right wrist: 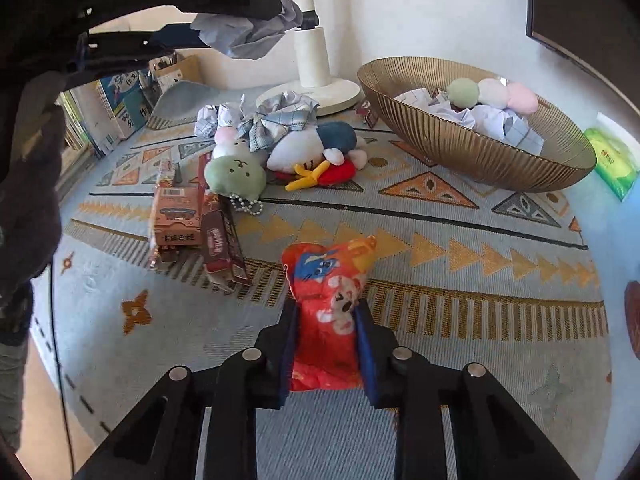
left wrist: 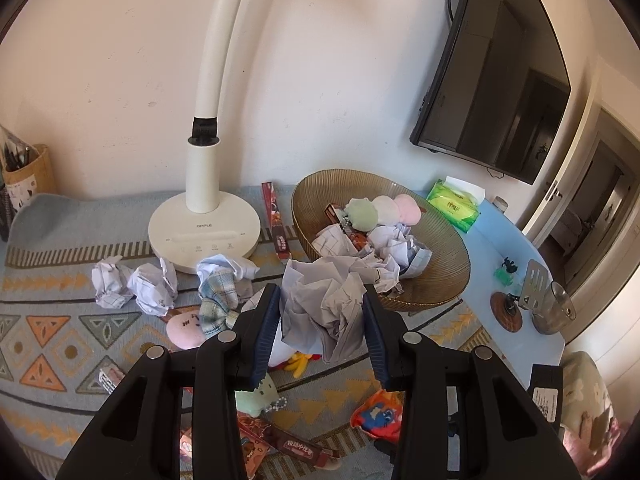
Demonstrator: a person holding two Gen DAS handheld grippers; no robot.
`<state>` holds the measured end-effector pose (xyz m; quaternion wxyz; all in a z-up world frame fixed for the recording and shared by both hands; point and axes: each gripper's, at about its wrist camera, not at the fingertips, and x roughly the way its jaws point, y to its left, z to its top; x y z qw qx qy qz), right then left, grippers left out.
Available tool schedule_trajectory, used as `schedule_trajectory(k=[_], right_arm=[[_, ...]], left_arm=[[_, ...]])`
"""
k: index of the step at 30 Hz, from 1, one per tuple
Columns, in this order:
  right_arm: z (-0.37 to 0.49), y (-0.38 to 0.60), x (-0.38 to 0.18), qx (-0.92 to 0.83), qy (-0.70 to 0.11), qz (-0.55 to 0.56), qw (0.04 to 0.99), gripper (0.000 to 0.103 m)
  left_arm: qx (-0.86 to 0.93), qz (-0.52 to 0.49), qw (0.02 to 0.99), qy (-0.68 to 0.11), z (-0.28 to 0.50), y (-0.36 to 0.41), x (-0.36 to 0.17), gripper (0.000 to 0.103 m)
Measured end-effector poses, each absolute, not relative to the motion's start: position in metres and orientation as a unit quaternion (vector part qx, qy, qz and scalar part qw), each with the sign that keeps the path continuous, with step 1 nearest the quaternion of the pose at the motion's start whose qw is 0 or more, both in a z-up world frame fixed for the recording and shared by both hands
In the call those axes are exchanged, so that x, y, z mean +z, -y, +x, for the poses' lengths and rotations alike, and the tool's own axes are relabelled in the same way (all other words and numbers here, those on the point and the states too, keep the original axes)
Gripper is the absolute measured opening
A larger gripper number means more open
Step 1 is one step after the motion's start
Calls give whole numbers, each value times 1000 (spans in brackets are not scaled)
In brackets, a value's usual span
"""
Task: Organize objects
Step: 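Carry the paper ball and red snack bag over the bowl and release both, then withdraw both grippers from the bowl back over the rug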
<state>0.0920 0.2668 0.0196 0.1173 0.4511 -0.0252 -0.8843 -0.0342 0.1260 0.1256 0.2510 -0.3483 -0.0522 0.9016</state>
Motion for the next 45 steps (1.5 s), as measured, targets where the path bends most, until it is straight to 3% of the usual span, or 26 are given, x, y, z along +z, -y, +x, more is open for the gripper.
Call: schedule_trajectory(k=[3, 8, 12, 14, 15, 16, 24, 28, 33, 37, 40, 45], right_arm=[[104, -296, 63, -901, 85, 403, 135, 26], [93, -344, 149, -949, 101, 296, 45, 26], [36, -371, 167, -953, 131, 273, -10, 30], [-1, -377, 158, -945, 126, 303, -4, 36], [-14, -382, 151, -937, 129, 325, -14, 36], [-19, -387, 144, -931, 135, 338, -24, 36], [60, -353, 109, -919, 129, 370, 48, 41], [97, -300, 79, -914, 89, 389, 80, 68], [100, -255, 28, -916, 4, 398, 42, 69], [85, -261, 5, -898, 8, 439, 27, 71], [83, -262, 3, -892, 10, 450, 31, 79], [83, -258, 1, -891, -11, 454, 11, 82]], left_arm=[[897, -348, 265, 66, -42, -134, 131, 38], [896, -333, 287, 58, -63, -169, 148, 38], [906, -307, 290, 31, -82, -208, 166, 42], [916, -288, 280, 12, -91, -222, 167, 69], [918, -287, 274, 2, -96, -228, 164, 94], [929, -287, 234, -13, -102, -229, 161, 97], [931, -301, 206, 21, -56, -145, 150, 97], [947, -285, 146, 22, 3, -79, 143, 102], [945, -324, 23, 36, 37, 4, 92, 102], [926, -365, -46, 83, 38, 54, 41, 102], [915, -372, -55, 147, 41, 76, 28, 102], [899, -400, -57, 168, 34, 82, 17, 102]])
